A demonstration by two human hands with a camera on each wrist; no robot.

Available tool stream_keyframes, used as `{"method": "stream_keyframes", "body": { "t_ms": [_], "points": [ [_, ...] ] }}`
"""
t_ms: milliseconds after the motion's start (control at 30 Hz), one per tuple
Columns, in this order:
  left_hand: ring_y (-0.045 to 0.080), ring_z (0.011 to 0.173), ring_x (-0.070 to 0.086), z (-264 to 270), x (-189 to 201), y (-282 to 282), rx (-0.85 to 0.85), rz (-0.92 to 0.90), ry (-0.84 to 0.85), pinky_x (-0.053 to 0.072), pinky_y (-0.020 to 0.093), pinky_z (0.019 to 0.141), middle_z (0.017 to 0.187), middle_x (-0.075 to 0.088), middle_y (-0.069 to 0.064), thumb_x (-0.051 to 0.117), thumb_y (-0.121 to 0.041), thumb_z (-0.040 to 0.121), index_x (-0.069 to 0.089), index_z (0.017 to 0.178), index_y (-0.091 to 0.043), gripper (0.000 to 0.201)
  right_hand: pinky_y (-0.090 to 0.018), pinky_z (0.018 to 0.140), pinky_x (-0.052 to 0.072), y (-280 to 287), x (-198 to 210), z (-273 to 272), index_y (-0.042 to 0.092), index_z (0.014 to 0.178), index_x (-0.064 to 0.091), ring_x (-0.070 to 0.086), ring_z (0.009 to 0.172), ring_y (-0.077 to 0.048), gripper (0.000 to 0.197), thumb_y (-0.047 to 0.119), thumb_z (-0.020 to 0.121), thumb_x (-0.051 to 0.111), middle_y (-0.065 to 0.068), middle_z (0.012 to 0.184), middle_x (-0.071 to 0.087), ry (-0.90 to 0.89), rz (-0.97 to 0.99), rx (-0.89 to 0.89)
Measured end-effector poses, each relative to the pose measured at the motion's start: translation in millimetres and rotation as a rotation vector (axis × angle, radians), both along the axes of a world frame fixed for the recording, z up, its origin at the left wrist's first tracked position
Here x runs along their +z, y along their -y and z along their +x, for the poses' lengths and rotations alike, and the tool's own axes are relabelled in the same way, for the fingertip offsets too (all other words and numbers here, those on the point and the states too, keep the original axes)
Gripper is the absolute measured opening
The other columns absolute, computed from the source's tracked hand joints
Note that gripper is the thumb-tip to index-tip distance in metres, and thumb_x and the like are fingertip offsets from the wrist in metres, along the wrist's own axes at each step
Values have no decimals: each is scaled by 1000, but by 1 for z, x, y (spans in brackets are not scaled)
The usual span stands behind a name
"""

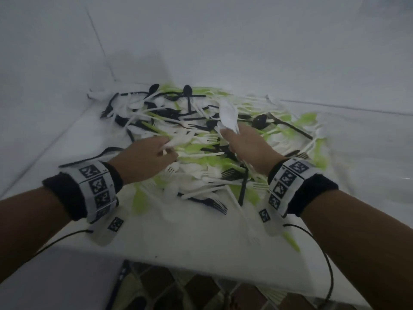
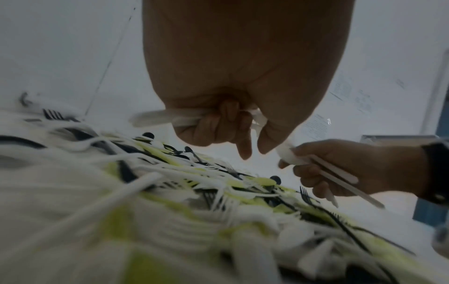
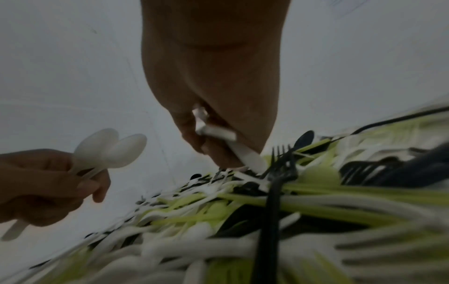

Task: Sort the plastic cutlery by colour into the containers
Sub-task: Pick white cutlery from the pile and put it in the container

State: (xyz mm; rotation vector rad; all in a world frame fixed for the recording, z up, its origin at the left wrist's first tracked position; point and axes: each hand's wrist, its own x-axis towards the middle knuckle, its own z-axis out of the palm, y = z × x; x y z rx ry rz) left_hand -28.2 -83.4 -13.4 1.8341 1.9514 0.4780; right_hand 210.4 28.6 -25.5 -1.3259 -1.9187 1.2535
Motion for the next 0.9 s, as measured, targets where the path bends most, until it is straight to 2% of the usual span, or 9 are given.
{"method": "stream_keyframes", "body": {
  "t_ms": [67, 167, 233, 333, 400, 500, 600, 733, 900],
  "points": [
    [14, 60, 45, -6, -4, 17, -40, -3, -54, 34, 23, 55, 69, 54, 2, 57, -38, 101, 52, 85, -13, 30, -33, 67, 37, 5, -7, -11, 14, 101, 55, 47, 70, -17, 17, 31, 102, 54, -4, 86, 52, 62, -45, 128],
    [12, 63, 51, -14, -9, 38, -175, -35, -98, 37, 21, 55, 66, 55, -4, 60, -40, 99, 48, 78, -31, 26, -34, 81, 43, 8, -17, -20, 17, 125, 55, 59, 99, -19, 29, 31, 101, 55, 1, 112, 62, 230, 32, 246],
    [9, 65, 52, -18, -14, 48, -269, -42, -155, 38, 21, 59, 70, 54, -8, 64, -39, 97, 45, 82, -40, 24, -35, 83, 43, 9, -20, -25, 16, 128, 53, 58, 105, -22, 32, 34, 102, 54, 0, 116, 60, 297, 69, 267],
    [8, 75, 54, -22, -20, 58, -319, -55, -205, 46, 30, 69, 85, 53, -12, 68, -39, 93, 63, 102, -32, 13, -35, 80, 47, 11, -20, -28, 17, 126, 53, 61, 99, -22, 29, 37, 105, 51, -2, 113, 62, 358, 77, 287],
    [8, 84, 56, -24, -26, 60, -343, -65, -238, 43, 26, 71, 98, 50, -15, 69, -41, 91, 63, 119, -33, 30, -32, 69, 46, 15, -18, -29, 19, 117, 52, 62, 87, -20, 22, 37, 106, 51, 2, 99, 61, 389, 98, 308],
    [11, 89, 58, -18, -31, 56, -386, -105, -361, 37, 24, 70, 112, 50, -11, 66, -50, 92, 56, 134, -32, 46, -33, 74, 45, 15, -20, -29, 18, 114, 54, 61, 88, -21, 20, 37, 105, 53, 5, 94, 59, 402, 150, 313],
    [15, 82, 59, -12, -34, 52, -368, -51, -381, 42, 28, 67, 110, 50, -10, 56, -59, 91, 59, 131, -31, 49, -36, 78, 43, 14, -23, -26, 15, 115, 52, 57, 94, -22, 27, 39, 105, 52, 2, 100, 58, 420, 172, 275],
    [12, 82, 57, -5, -39, 41, -309, 33, -360, 50, 29, 67, 105, 55, -9, 42, -69, 89, 64, 122, -27, 58, -39, 68, 44, 11, -28, -10, 16, 104, 40, 56, 80, -28, 25, 39, 105, 48, 2, 82, 52, 549, 341, 247],
    [19, 102, 62, 3, -40, 31, -277, -25, -526, 54, 34, 77, 124, 57, -7, 44, -75, 85, 56, 132, -27, 69, -40, 63, 48, 2, -22, 24, 16, 134, 38, 60, 77, -34, 36, 40, 108, 42, -7, 88, 60, 780, 530, 245]
  ]
}}
